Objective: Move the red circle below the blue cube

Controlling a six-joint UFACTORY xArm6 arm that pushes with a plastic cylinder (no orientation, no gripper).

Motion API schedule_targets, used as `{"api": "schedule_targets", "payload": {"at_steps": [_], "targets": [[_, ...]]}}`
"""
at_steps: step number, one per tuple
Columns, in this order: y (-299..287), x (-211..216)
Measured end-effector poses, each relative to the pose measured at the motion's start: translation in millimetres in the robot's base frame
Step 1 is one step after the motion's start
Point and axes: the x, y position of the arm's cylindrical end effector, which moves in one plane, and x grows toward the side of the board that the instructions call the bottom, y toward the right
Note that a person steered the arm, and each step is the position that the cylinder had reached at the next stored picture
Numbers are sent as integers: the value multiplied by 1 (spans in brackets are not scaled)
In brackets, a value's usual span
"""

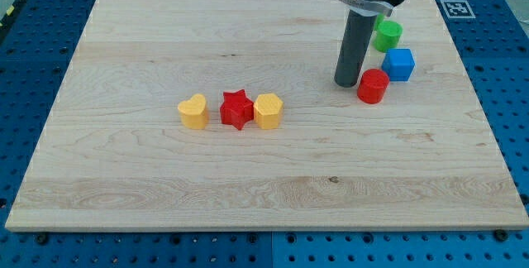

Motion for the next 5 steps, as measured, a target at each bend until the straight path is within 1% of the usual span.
{"api": "schedule_targets", "payload": {"at_steps": [2, 5], "targets": [[14, 5], [16, 19]]}}
